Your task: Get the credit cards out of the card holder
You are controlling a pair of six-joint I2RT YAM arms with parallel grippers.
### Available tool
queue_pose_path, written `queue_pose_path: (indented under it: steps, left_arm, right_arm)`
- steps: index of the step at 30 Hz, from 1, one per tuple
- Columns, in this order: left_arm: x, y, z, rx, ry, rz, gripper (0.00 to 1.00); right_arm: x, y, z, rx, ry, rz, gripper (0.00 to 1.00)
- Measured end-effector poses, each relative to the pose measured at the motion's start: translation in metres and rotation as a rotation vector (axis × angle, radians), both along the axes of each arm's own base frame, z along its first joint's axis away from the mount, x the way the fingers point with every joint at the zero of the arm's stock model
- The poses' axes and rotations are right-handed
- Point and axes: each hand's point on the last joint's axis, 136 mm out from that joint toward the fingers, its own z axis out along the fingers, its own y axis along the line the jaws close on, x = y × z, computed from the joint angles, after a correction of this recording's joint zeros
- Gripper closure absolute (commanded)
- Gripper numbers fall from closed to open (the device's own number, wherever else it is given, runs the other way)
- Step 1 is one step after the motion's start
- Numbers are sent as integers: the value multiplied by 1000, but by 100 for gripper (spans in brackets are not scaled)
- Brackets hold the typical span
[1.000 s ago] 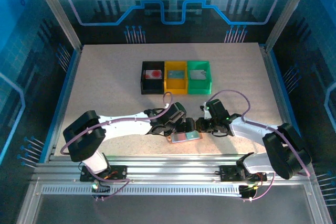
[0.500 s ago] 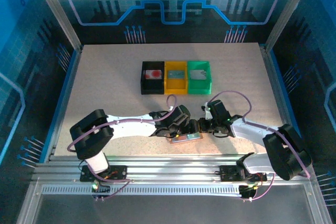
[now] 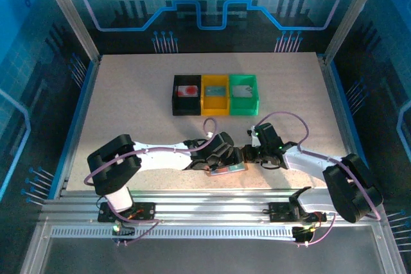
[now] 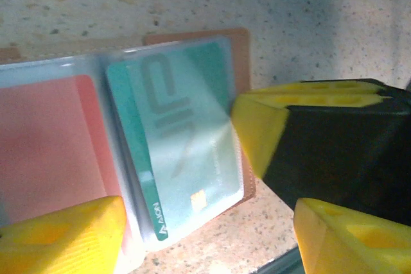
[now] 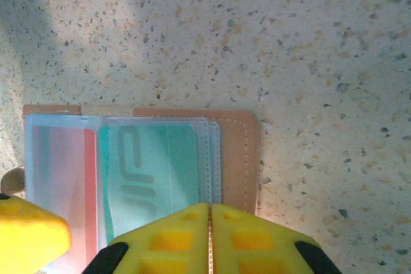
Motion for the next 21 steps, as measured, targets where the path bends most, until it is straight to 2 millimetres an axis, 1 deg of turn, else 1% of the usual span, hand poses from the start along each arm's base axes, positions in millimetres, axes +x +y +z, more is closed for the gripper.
queue_pose_path:
  steps: [8, 12, 15, 21]
  left_arm:
    - [1, 13, -13, 21, 10, 72, 39]
    - [2, 14, -13, 18, 11, 92, 43]
    - [3, 15, -13, 20, 5, 99, 48]
    - [4, 15, -13, 26, -4, 106, 53]
  right_arm:
    - [-2, 0, 1, 7, 0, 5, 92]
    - [-3, 0, 0, 8, 2, 5, 92]
    - [-5, 0, -1, 11, 7, 4, 92]
    - [-5, 0, -1, 13, 9, 2, 92]
